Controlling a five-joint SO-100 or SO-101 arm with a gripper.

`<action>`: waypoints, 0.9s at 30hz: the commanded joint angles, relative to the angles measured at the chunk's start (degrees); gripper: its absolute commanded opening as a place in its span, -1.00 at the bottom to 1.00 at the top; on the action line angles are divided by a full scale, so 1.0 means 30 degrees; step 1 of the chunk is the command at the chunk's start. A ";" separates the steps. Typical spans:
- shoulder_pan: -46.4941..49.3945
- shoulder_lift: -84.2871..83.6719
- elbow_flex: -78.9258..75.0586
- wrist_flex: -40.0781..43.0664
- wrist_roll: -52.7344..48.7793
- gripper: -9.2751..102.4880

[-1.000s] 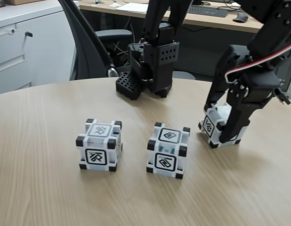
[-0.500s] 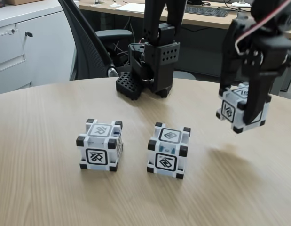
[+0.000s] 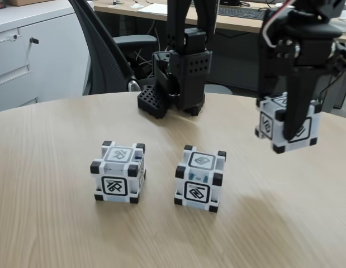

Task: Stack cubes from left to right.

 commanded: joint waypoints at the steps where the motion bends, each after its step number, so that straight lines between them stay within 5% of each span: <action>1: 0.1494 0.1172 -0.0410 0.0176 -0.0586 -0.84; 27: 0.9346 0.1992 -0.0234 0.0205 -0.2725 -0.84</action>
